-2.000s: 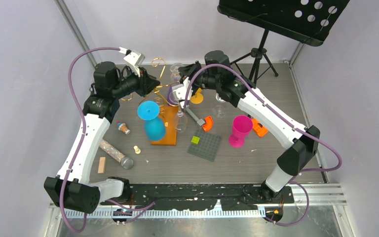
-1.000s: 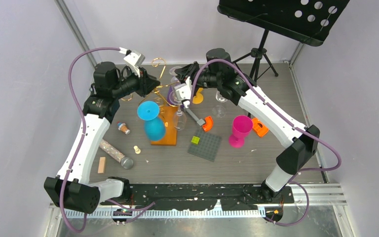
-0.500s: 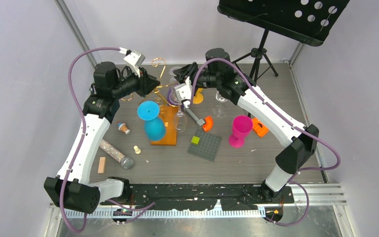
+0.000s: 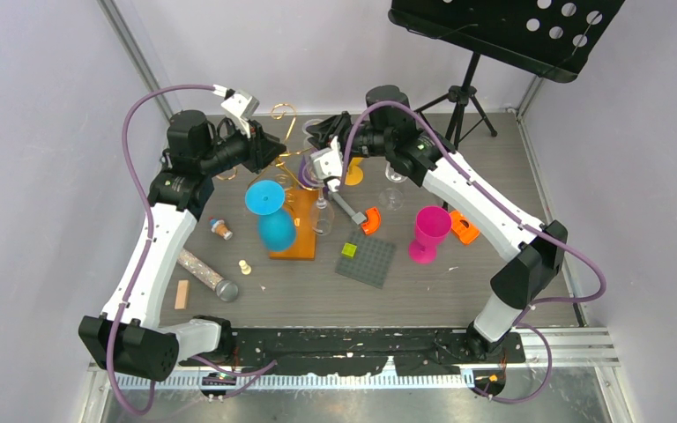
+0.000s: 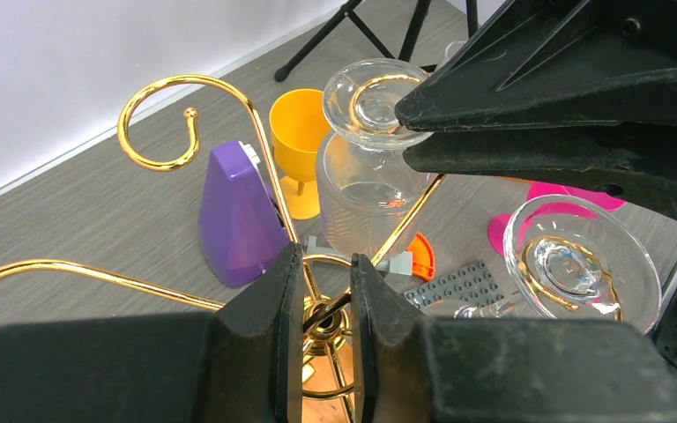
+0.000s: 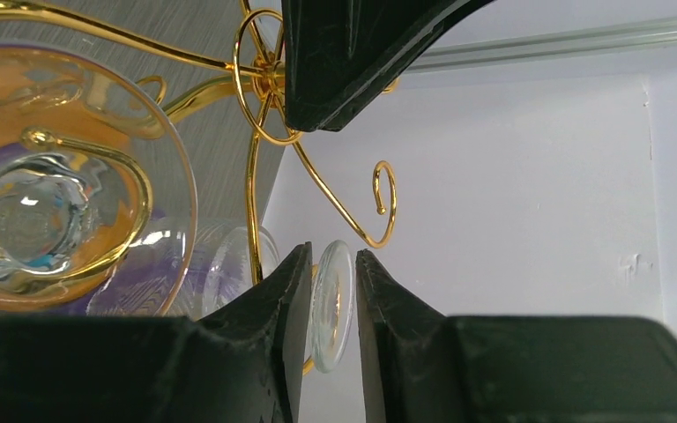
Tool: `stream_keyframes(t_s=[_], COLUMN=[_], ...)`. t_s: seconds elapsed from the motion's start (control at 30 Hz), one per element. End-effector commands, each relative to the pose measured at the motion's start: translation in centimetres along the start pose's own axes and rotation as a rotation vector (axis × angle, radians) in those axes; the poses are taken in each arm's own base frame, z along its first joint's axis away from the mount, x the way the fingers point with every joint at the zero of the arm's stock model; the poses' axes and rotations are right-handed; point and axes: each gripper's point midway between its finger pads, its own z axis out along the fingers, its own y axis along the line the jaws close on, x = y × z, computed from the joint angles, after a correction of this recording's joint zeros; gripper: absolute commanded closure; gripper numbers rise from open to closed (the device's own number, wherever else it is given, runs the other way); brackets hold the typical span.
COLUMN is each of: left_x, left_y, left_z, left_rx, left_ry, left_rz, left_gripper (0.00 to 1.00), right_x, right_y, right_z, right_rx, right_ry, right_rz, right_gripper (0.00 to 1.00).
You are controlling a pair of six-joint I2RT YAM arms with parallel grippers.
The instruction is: Place the wine glass upside down on the wine glass rack
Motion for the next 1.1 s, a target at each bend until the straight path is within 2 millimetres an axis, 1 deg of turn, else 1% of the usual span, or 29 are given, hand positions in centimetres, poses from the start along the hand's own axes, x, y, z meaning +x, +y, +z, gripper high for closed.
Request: stream_keyframes(t_s=[0.0, 0.23, 0.37, 0.43, 0.53, 0.57, 0.6, 0.63, 0.67, 0.7, 0.73, 0.77, 0.8, 0.83, 0.87, 0.9, 0.93, 0.97, 1.0, 1.03, 1.07], left_x=[1.9, 2.0, 2.1, 2.1, 2.1, 2.1, 2.1, 2.1, 2.1, 2.0, 2.1, 2.0, 2.0, 1.9, 1.9, 1.8, 1.7, 1.6, 1.4, 1.2, 1.0], left_y=[0.5, 0.6, 0.6, 0.6, 0.6, 0.6, 0.6, 0.6, 0.6, 0.6, 0.6, 0.6, 0.6, 0.6, 0.5, 0.6, 0.6, 0.4, 0.4, 0.3, 0.3], left_z=[0.3, 0.4, 0.4, 0.4, 0.4, 0.4, 0.4, 0.4, 0.4, 0.4, 0.4, 0.4, 0.4, 0.3, 0.3, 0.3, 0.2, 0.2, 0.2, 0.1, 0.1], left_rx=[-0.015, -0.017, -0.017, -0.018, -0.017, -0.017, -0.017, -0.018, -0.017, -0.017, -0.017, -0.017, -0.017, -0.018, -0.019, -0.021, -0.021, -0.020, -0.020, -0.017, -0.017], left_ry=[0.052, 0.055, 0.060, 0.061, 0.060, 0.061, 0.061, 0.061, 0.061, 0.061, 0.061, 0.060, 0.059, 0.058, 0.056, 0.056, 0.054, 0.051, 0.047, 0.043, 0.039], left_rz=[-0.042, -0.050, -0.051, -0.051, -0.051, -0.052, -0.050, -0.050, -0.052, -0.051, -0.053, -0.052, -0.052, -0.051, -0.052, -0.051, -0.053, -0.054, -0.055, -0.056, -0.056], left_gripper=[1.00, 1.00, 1.00, 1.00, 1.00, 1.00, 1.00, 1.00, 1.00, 1.00, 1.00, 1.00, 1.00, 1.00, 0.99, 0.97, 0.95, 0.94, 0.91, 0.87, 0.81], right_x=[-2.3, -2.9, -3.8, -4.5, -5.7, -6.1, -6.4, -6.7, -6.4, -6.6, -6.3, -6.3, -5.9, -5.9, -5.1, -5.1, -3.9, -3.7, -3.0, -2.6, -1.5], right_y=[-4.4, -4.6, -5.0, -5.5, -7.2, -8.3, -9.3, -10.7, -10.7, -12.4, -12.4, -13.5, -13.2, -14.2, -13.0, -14.0, -12.5, -12.8, -11.3, -10.7, -8.6], right_z=[-0.7, 0.0, 0.2, 0.1, -0.6, -0.9, -1.7, -2.7, -2.9, -4.5, -4.8, -6.4, -6.6, -8.5, -8.6, -11.2, -11.3, -13.5, -13.4, -14.8, -14.4], right_rx=[0.114, 0.138, 0.155, 0.175, 0.248, 0.310, 0.356, 0.445, 0.475, 0.566, 0.590, 0.656, 0.670, 0.746, 0.757, 0.865, 0.885, 0.972, 0.972, 1.006, 0.982], right_ry=[-0.066, -0.099, -0.139, -0.172, -0.222, -0.246, -0.249, -0.257, -0.254, -0.254, -0.244, -0.221, -0.206, -0.187, -0.161, -0.151, -0.118, -0.099, -0.080, -0.030, 0.024], right_rz=[-0.051, -0.043, -0.030, -0.018, 0.009, 0.028, 0.041, 0.082, 0.119, 0.159, 0.188, 0.233, 0.271, 0.319, 0.371, 0.448, 0.517, 0.604, 0.677, 0.721, 0.790], right_gripper=[0.70, 0.68, 0.66, 0.66, 0.65, 0.65, 0.65, 0.63, 0.60, 0.58, 0.56, 0.55, 0.55, 0.54, 0.54, 0.54, 0.54, 0.54, 0.54, 0.54, 0.55])
